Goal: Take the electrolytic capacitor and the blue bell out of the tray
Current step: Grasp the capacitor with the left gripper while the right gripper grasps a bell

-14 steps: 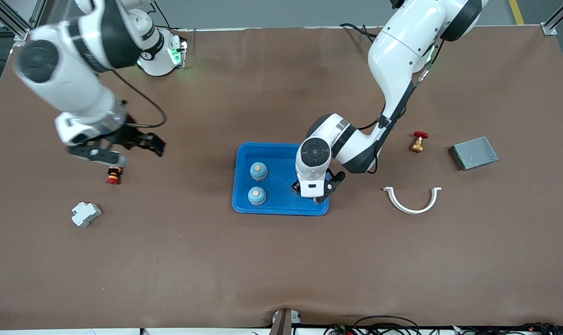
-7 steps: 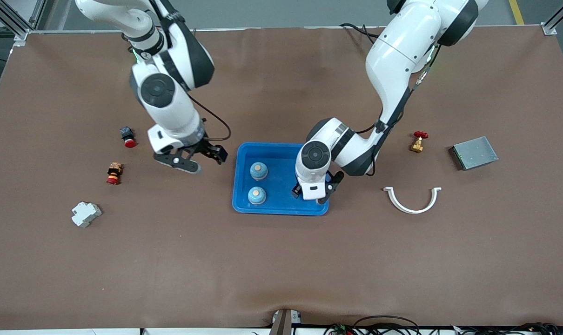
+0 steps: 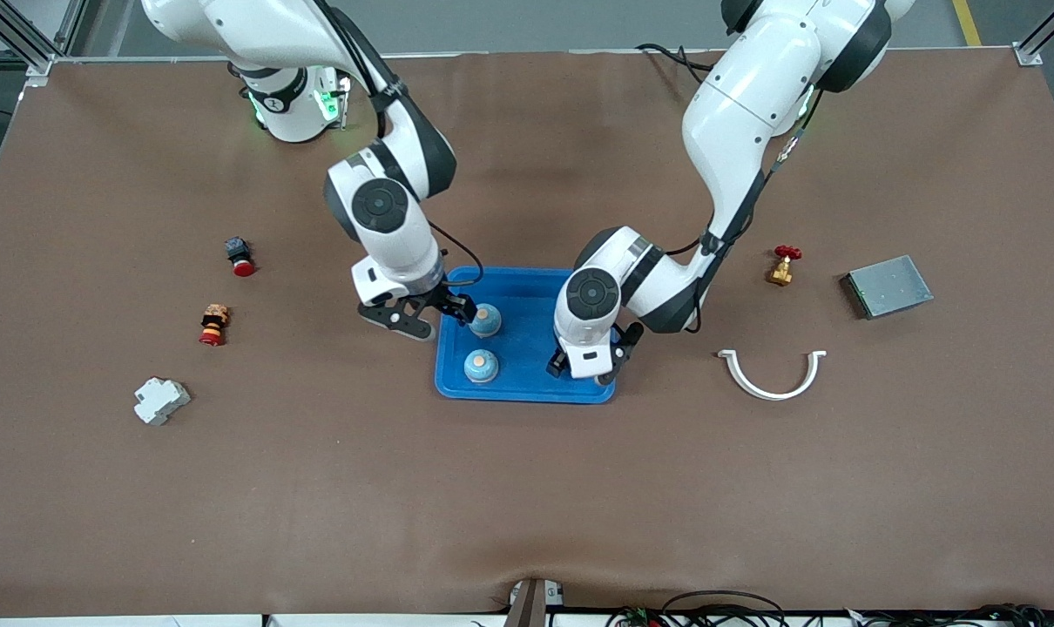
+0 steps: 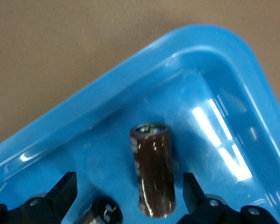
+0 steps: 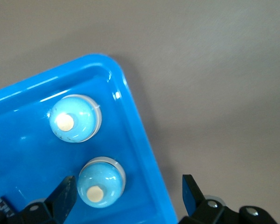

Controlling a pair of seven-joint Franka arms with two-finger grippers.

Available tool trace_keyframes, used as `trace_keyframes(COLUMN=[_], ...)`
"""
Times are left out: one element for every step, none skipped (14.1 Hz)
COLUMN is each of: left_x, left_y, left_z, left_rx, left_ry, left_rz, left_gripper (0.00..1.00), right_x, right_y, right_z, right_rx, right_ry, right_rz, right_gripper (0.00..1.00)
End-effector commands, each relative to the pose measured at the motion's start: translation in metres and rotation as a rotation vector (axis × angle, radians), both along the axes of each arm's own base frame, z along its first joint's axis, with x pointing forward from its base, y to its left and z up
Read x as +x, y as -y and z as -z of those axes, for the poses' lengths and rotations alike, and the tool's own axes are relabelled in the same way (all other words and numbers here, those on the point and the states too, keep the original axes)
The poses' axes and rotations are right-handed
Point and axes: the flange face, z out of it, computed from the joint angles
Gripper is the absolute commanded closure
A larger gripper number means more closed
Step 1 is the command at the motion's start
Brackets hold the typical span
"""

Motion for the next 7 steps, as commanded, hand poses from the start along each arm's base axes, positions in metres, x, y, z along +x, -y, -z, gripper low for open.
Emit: trace_keyframes(left_x=[0.004, 0.007, 0.008, 0.009, 0.008, 0.009, 0.008], left_y=[0.003, 0.000, -0.002, -0.001, -0.001, -0.001, -0.001], left_z=[0.004, 0.005, 0.006, 0.005, 0.005, 0.005, 0.005], left_rx=[0.015, 0.017, 0.018, 0.017, 0.016, 0.017, 0.016], left_ry=[0.035, 0.041, 0.043, 0.045, 0.045, 0.045, 0.045], left_rz=[-0.017, -0.030, -0.042, -0.045, -0.044, -0.045, -0.044], left_gripper=[0.00, 0.00, 0.00, 0.19, 0.37, 0.53, 0.66], right_x=[0.004, 0.002, 0.001, 0.001, -0.003, -0.002, -0.001], right_y=[-0.027, -0.032, -0.036, -0.040, -0.045, -0.046, -0.048], right_z=[0.023, 0.032, 0.036, 0.041, 0.046, 0.049, 0.055], right_rx=[0.004, 0.006, 0.010, 0.009, 0.005, 0.007, 0.006], right_ry=[0.006, 0.013, 0.017, 0.018, 0.013, 0.016, 0.016], right_rz=[0.036, 0.045, 0.049, 0.046, 0.041, 0.056, 0.060], right_gripper=[0.00, 0.00, 0.00, 0.00, 0.00, 0.00, 0.00])
